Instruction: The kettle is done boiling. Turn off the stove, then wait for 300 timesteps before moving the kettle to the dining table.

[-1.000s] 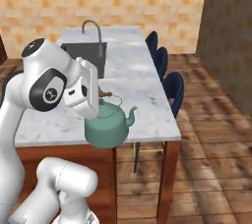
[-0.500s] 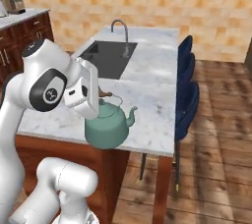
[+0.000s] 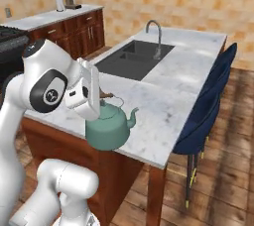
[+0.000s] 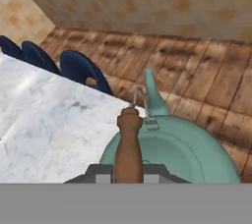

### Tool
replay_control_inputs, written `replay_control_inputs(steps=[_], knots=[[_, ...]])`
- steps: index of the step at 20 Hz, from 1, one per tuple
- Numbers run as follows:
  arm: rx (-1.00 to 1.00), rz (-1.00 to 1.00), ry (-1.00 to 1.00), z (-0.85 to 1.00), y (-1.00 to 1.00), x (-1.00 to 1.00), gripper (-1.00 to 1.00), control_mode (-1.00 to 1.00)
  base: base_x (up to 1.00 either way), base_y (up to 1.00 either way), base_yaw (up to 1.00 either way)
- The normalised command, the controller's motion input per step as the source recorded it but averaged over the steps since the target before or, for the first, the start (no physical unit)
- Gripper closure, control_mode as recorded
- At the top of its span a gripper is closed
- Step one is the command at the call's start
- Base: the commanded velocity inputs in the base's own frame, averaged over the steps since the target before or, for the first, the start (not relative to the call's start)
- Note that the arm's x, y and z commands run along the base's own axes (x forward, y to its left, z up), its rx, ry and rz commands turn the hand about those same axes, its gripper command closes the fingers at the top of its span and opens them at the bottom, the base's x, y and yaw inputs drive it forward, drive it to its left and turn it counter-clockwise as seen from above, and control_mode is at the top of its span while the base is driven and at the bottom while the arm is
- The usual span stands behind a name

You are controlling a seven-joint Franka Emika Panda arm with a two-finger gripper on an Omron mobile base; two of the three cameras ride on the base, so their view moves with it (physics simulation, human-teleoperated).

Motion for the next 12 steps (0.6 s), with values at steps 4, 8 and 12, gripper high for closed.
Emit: replay_control_inputs(steps=[4, 8, 12], knots=[[0.0, 0.0, 0.0, 0.0, 0.0, 0.0, 1.0, 1.0, 0.0, -0.59, 0.49], [0.0, 0.0, 0.0, 0.0, 0.0, 0.0, 1.0, 1.0, 0.0, -0.61, 0.5], [0.0, 0.0, 0.0, 0.0, 0.0, 0.0, 1.0, 1.0, 0.0, -0.61, 0.5]])
